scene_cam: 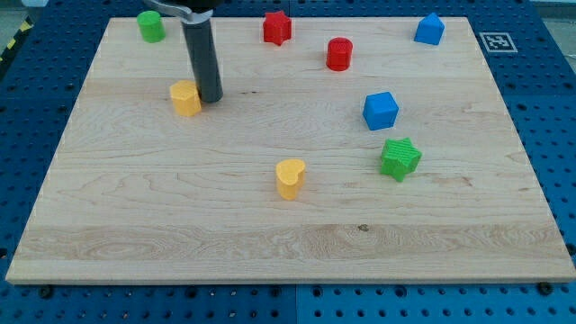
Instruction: Move blue cube towards top right
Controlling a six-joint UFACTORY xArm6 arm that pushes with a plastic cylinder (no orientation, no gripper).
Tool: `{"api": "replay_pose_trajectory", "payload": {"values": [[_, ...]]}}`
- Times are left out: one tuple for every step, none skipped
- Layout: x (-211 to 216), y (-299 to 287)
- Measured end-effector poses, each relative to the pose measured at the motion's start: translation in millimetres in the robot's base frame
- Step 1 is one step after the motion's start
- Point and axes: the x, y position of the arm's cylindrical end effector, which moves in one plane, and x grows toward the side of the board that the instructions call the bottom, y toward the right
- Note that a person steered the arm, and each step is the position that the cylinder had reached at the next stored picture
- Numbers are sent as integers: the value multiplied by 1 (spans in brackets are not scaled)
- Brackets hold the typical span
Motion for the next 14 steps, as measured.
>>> {"api": "replay_pose_trajectory", "payload": {"values": [[1, -22], [3, -32], [3, -35], [12, 15], [36, 93], [50, 118], [50, 118], [50, 119], [50, 158], [50, 219], [50, 253], [50, 241], [41, 225], [41, 239]]}}
